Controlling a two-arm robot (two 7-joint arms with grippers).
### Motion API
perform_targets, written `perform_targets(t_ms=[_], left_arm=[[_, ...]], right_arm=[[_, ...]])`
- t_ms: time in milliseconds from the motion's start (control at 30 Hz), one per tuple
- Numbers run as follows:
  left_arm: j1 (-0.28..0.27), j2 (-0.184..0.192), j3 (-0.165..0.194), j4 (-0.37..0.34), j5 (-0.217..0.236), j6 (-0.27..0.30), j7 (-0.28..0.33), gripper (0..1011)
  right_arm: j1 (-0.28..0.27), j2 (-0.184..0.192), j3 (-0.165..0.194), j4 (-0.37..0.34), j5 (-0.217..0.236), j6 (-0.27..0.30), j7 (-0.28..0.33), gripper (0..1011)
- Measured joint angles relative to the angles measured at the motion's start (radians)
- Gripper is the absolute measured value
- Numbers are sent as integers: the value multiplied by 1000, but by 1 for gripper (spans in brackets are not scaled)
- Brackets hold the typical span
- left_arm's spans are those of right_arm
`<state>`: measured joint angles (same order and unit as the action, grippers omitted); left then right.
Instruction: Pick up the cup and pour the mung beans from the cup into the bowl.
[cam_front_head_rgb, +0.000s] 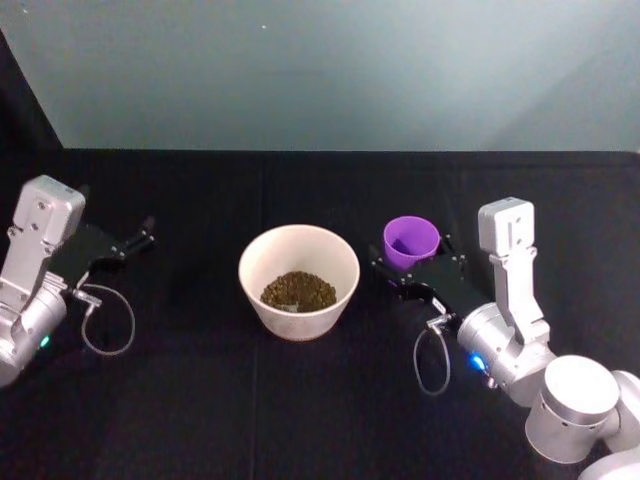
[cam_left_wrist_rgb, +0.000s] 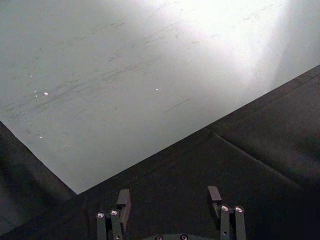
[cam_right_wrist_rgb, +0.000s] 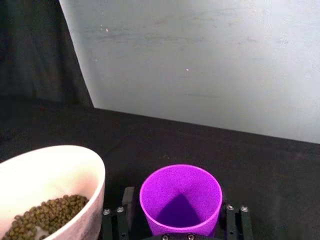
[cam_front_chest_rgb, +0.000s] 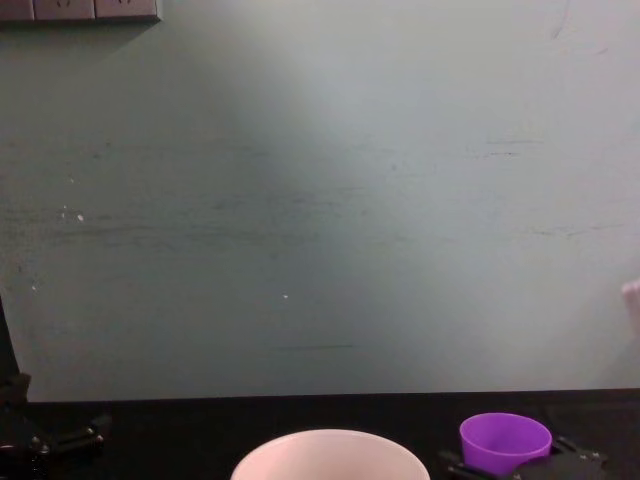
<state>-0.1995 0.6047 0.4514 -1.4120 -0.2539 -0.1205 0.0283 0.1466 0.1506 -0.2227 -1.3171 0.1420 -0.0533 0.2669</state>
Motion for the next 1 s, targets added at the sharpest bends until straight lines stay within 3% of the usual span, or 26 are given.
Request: perform_targets(t_ms=[100, 533, 800, 1000], left_arm=[[0, 0, 0, 0, 0, 0, 0, 1000], [0, 0, 0, 0, 0, 0, 0, 1000], [0, 0, 0, 0, 0, 0, 0, 1000], [0, 0, 0, 0, 0, 0, 0, 1000]], right_arm=[[-4, 5, -1, -21, 5, -3, -4, 1002], [-29, 38, 22, -173, 6, 12, -39, 1000], [-24, 61, 66, -196, 16, 32, -56, 1000], [-16, 87, 108, -171, 34, 48, -55, 1000]])
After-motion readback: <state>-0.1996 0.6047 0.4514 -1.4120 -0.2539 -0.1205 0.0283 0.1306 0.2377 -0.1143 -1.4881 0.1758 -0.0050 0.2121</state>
